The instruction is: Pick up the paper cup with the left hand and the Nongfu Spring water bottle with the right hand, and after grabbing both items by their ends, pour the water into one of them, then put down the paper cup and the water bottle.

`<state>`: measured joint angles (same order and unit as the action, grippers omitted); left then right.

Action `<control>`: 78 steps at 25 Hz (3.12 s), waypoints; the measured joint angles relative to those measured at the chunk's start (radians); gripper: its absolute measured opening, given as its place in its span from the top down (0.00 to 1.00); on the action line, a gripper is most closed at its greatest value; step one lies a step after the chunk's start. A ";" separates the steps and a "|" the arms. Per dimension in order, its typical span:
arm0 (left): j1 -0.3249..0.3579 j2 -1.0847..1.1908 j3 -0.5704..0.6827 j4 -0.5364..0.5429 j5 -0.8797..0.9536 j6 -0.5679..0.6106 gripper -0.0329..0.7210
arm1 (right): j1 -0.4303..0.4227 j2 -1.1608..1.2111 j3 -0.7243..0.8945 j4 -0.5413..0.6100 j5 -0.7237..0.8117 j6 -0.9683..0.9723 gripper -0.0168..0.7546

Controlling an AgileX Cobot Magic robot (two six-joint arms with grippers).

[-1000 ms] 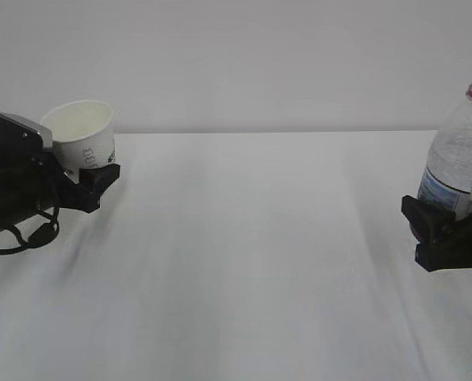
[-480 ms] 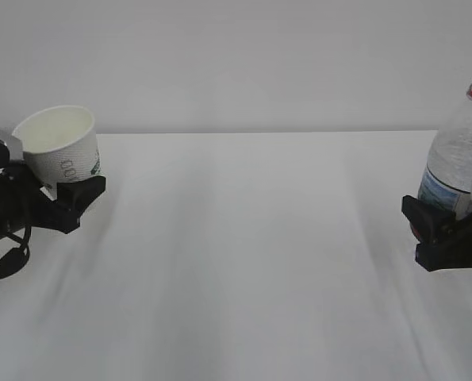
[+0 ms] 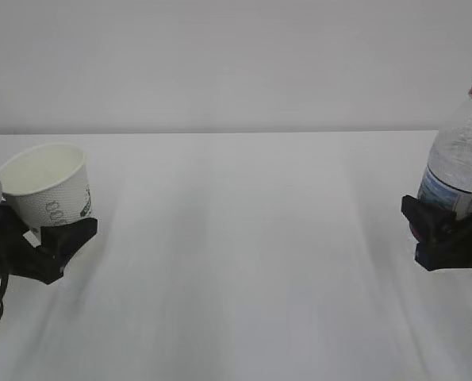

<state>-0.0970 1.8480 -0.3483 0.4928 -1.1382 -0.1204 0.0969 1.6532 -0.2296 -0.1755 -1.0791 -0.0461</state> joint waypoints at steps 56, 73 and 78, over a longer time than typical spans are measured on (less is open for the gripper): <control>-0.434 -0.020 -0.181 0.416 0.012 -0.131 0.22 | 0.000 0.000 0.000 -0.262 0.000 0.033 0.35; -0.526 0.057 -0.341 0.554 0.105 -0.295 0.22 | 0.000 -0.002 0.000 -0.319 0.000 0.033 0.35; -0.528 0.057 -0.394 0.586 0.117 -0.342 0.22 | 0.000 -0.002 0.000 -0.322 0.000 0.033 0.35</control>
<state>-0.6250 1.9046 -0.7428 1.0791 -1.0215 -0.4622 0.0969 1.6515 -0.2296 -0.4979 -1.0791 -0.0128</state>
